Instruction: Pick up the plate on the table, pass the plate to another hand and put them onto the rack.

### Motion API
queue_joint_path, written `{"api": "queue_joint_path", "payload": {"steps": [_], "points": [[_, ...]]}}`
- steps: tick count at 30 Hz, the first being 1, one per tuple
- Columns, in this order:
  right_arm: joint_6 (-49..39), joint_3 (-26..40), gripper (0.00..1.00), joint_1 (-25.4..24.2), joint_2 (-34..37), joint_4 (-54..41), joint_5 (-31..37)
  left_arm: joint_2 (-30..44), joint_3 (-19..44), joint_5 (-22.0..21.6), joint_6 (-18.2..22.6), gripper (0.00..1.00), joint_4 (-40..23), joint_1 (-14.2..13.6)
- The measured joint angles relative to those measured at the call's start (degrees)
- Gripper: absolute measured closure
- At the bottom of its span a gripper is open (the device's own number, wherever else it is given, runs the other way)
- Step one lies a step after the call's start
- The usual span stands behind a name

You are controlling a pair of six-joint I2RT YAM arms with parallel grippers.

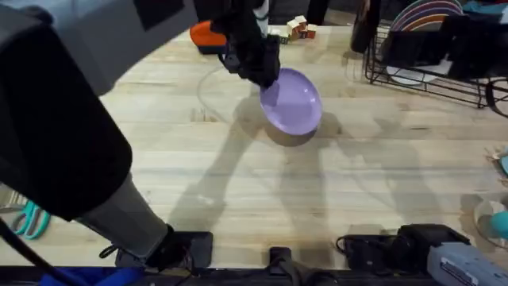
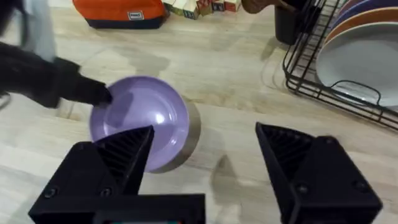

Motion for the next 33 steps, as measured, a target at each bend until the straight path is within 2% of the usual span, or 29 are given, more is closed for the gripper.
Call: {"api": "queue_joint_path", "payload": {"steps": [5, 6, 7, 18, 24, 33], "points": [[0.0, 0.0, 0.009, 0.0, 2.4, 0.0, 0.0, 0.0, 6.6, 1.7, 1.0, 0.959, -5.0, 1.8], [0.0, 0.0, 0.009, 0.0, 3.2, 0.0, 0.0, 0.0, 11.1, 2.4, 1.9, 0.959, -8.2, 2.7], [0.0, 0.0, 0.009, 0.0, 3.3, 0.0, 0.0, 0.0, 12.7, 2.6, 2.4, 0.959, -9.0, 3.0], [0.0, 0.0, 0.009, 0.0, 3.3, 0.1, 0.0, 0.0, 27.1, 4.2, 7.0, 0.959, -15.5, 3.2], [2.1, 0.0, 0.009, 0.0, 3.3, 0.1, -0.3, 0.0, 30.2, 5.9, 8.1, 0.959, -15.7, 3.2], [13.8, 0.0, 0.009, 0.0, 3.3, 0.7, -0.4, 0.0, 30.2, 6.6, 8.4, 0.959, -15.9, 3.2]]}}
